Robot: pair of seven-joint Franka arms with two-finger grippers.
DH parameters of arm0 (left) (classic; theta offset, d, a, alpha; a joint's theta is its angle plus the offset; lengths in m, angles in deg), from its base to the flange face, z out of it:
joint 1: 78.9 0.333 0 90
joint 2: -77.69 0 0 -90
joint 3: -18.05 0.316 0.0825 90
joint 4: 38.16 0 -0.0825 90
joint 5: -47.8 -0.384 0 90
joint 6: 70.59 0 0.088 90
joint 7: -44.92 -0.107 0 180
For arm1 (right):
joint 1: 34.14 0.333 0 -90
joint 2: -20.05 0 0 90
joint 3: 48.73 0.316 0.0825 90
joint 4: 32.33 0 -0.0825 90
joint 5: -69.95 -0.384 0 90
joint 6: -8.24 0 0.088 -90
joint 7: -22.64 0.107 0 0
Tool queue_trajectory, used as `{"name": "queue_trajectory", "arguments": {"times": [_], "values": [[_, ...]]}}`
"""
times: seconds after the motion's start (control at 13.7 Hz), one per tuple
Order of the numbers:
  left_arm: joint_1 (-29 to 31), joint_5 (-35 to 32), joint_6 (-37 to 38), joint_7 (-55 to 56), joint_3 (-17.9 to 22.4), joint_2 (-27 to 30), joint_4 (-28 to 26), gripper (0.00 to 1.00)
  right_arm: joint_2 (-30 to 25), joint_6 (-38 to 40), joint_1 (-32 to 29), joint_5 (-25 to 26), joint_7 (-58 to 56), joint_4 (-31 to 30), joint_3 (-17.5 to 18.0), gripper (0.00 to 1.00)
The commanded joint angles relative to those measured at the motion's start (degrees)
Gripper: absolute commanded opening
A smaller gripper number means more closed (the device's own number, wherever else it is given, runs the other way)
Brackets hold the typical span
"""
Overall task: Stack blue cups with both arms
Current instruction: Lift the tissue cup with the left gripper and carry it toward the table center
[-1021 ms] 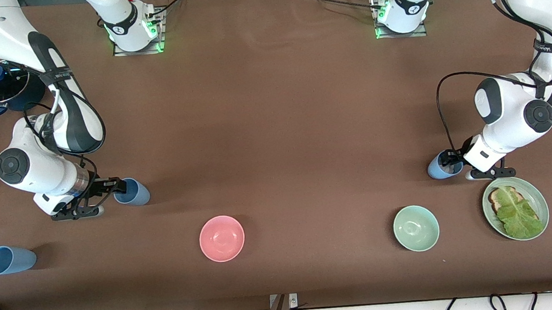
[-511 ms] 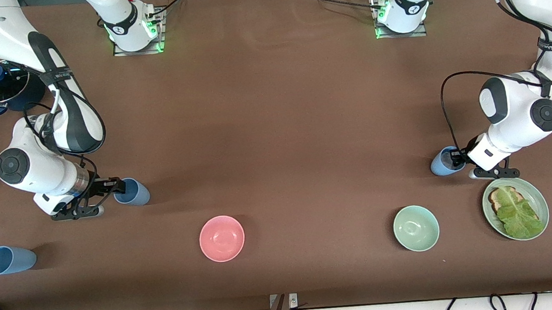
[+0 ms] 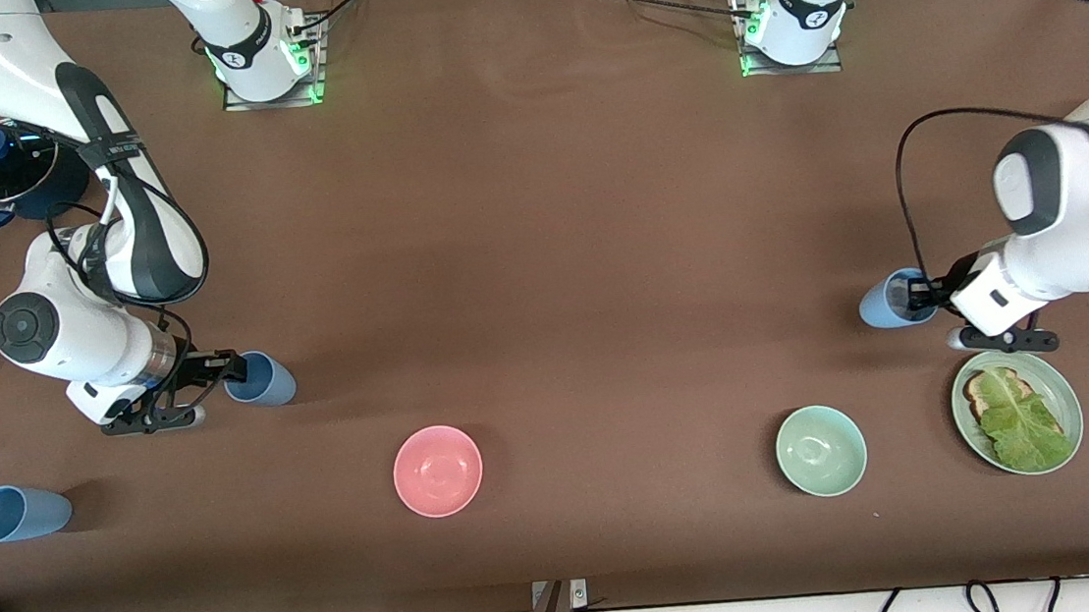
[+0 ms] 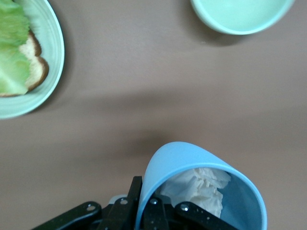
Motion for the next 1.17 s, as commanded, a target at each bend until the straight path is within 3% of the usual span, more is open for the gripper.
{"name": "queue_trajectory", "arguments": {"times": [0.0,0.22,0.73,1.09], "values": [[-1.24,0.35,9.92,4.56,-1.47,-0.29,7.84,0.0,-1.8,-0.88,-0.81,0.36,0.17,-2.17,0.64,0.61],[-2.48,0.35,12.4,11.23,-4.1,-0.29,10.23,0.0,-1.8,-0.88,-0.81,0.36,0.17,-2.17,0.64,0.57],[-6.34,-0.45,13.19,41.19,-16.23,-0.47,12.69,0.0,-1.8,-0.8,-0.72,0.36,0.26,-2.17,0.64,0.45],[-17.92,-0.97,10.13,61.84,-17.3,-3.01,15.85,0.0,-1.8,-0.62,-0.72,0.36,0.35,-2.17,0.64,0.36]]}}
